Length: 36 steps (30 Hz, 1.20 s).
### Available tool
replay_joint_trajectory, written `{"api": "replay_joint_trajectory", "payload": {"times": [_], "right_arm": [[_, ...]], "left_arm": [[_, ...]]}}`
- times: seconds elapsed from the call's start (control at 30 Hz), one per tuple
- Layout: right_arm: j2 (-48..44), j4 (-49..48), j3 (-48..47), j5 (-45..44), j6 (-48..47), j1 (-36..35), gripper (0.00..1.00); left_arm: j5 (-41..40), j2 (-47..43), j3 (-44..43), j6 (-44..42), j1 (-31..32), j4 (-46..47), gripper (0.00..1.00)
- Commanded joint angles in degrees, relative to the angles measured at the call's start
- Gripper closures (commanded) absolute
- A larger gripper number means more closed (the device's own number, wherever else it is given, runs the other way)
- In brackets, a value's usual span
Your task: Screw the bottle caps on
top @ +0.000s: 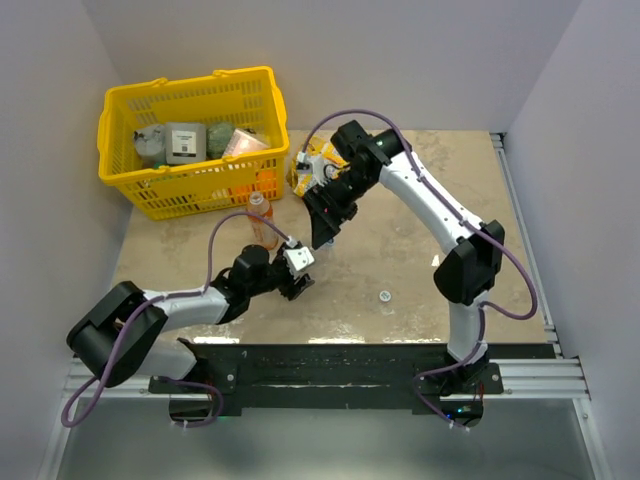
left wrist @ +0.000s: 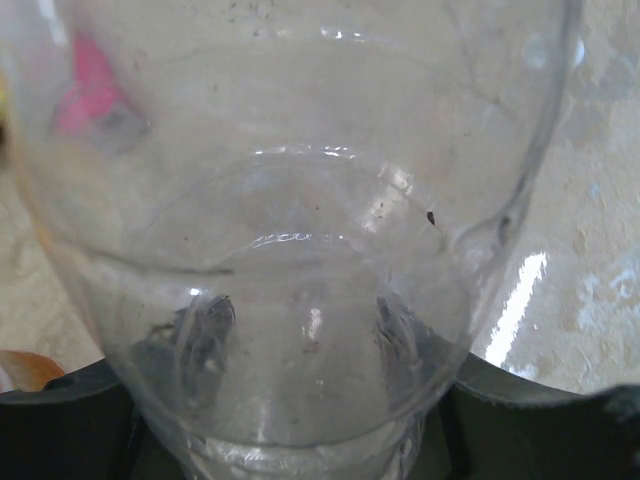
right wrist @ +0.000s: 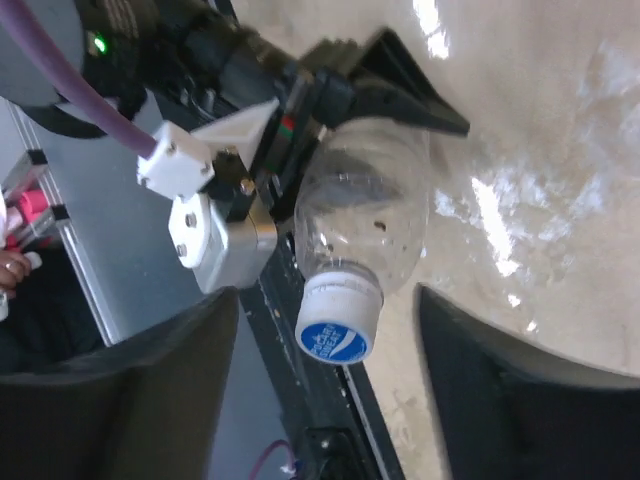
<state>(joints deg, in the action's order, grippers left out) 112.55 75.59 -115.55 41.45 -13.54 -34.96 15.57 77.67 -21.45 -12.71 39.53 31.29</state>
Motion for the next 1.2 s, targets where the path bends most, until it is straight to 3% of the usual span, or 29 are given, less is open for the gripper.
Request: {"api": "replay_joint_trajectory", "payload": {"times": [0.0, 0.1, 0.13, 0.33, 0.37, 0.5, 0.93, 1.17], "right_arm": [[-1.72, 1.14, -19.42, 4.17, -7.18, 2.87, 0.01], [-8.18, 0.08, -18.86, 0.31, -20.16, 3.76, 0.01], [-10.58, -0.01, -15.79, 0.47, -29.95, 3.76, 0.01], [-32.17, -7.02, 14.35, -13.99, -57.87, -7.12, 0.02], [-34.22, -9.04, 20.13, -14.81, -59.39, -9.58, 0.02], [-39.16, -14.33, 26.69, -18.95, -65.46, -14.78, 0.09], [-34.51, -6.87, 22.56, -18.86, -72.68, -19.0, 0.42], [-32.49, -2.47, 21.59, -19.57, -74.53, -19.53, 0.51]], "left_arm": [[2.43, -2.69, -2.81, 0.76, -0.85, 7.13, 1.0], [6.74, -3.75, -1.84, 0.76, -1.21, 5.72, 1.0], [9.27, -4.1, -1.75, 0.58, -1.38, 5.28, 1.0], [19.99, -6.74, -2.1, -4.33, -2.0, 0.63, 1.0], [21.68, -6.83, -2.54, -5.56, -2.26, -0.6, 1.0], [25.64, -7.27, -5.17, -10.3, -2.79, -6.92, 1.0], [26.97, -7.27, -8.52, -18.84, -2.79, -13.71, 1.0], [26.97, -7.0, -8.96, -19.37, -2.79, -13.27, 1.0]]}}
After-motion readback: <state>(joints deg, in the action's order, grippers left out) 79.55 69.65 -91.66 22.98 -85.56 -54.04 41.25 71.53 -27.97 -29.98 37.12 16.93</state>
